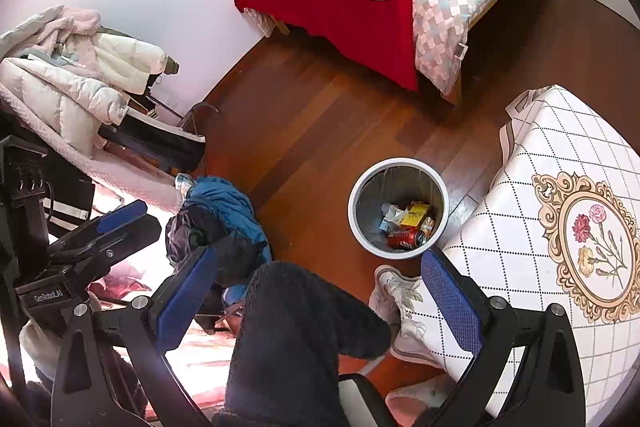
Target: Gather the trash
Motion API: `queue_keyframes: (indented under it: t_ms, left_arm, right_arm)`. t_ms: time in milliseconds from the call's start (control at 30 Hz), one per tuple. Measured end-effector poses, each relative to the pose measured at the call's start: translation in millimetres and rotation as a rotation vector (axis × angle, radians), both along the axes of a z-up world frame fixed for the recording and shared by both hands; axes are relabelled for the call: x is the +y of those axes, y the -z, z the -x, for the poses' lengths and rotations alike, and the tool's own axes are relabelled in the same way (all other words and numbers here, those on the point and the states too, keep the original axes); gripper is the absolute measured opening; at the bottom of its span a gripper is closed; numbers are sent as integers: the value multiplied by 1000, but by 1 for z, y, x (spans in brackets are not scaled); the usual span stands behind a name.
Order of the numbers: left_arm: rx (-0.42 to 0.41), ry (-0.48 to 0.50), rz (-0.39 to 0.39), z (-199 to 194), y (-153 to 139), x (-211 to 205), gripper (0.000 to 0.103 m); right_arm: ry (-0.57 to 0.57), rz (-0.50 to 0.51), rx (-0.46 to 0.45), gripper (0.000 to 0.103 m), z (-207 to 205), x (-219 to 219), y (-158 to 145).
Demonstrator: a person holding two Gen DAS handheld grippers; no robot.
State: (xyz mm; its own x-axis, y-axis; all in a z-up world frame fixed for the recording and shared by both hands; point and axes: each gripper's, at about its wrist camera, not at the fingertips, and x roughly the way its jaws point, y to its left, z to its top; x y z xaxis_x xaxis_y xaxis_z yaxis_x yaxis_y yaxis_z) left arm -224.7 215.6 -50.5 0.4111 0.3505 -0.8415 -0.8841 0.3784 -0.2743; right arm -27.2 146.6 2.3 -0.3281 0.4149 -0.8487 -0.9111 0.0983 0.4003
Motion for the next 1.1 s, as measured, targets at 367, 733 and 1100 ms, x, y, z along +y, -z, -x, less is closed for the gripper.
queue_keyframes:
  t_ms: [367, 733, 1100]
  left_arm:
    - [2, -11, -28, 3, -2, 0, 98]
    - [2, -8, -21, 4, -2, 0, 102]
    - [-9, 7, -6, -2, -4, -7, 102]
  right_arm:
    - [-9, 2, -10, 103, 0, 1, -2]
    - [-8, 3, -2, 103, 0, 1, -3]
    - [-11, 1, 0, 103, 0, 0, -7]
